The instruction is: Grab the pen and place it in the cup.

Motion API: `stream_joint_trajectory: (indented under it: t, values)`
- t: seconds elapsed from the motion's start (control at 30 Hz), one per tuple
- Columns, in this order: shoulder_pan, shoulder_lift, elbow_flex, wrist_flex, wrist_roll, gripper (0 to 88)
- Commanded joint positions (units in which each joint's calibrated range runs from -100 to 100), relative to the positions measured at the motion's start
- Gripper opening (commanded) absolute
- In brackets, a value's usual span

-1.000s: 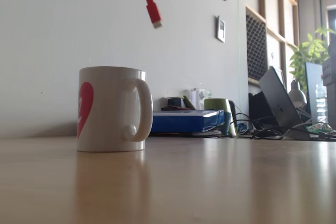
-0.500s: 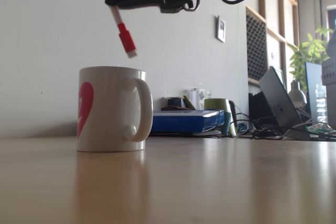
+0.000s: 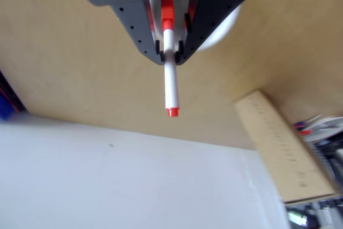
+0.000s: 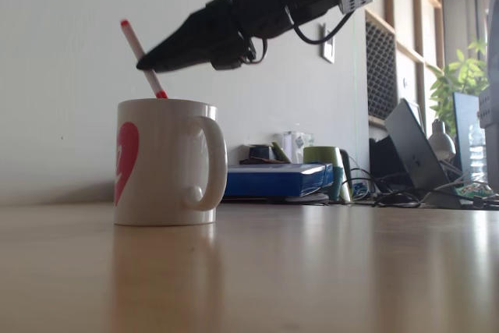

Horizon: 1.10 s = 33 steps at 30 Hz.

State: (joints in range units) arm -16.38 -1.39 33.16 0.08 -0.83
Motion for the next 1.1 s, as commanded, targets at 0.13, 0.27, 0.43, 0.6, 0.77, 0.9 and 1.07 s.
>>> stream_joint_trajectory:
  t: [0.13,0.27,0.43,0.6,0.77,0.9,1.07]
  values:
    - [2.9,-0.4,-1.7,-0.3,0.6,1.0]
    - [2.2,-0.5,-2.5,1.5,0.6,1.1]
    - [1.0,-0.6,-4.7,5.1,0.5,1.1]
    - [0.5,0.2,-5.6,7.1,0.6,1.1]
    - [0.9,0.6,-4.7,7.2,0.0,1.1]
    - [0.7,0.6,-2.6,7.2,0.0,1.1]
    - [0.4,0.6,1.7,6.7,-0.1,1.1]
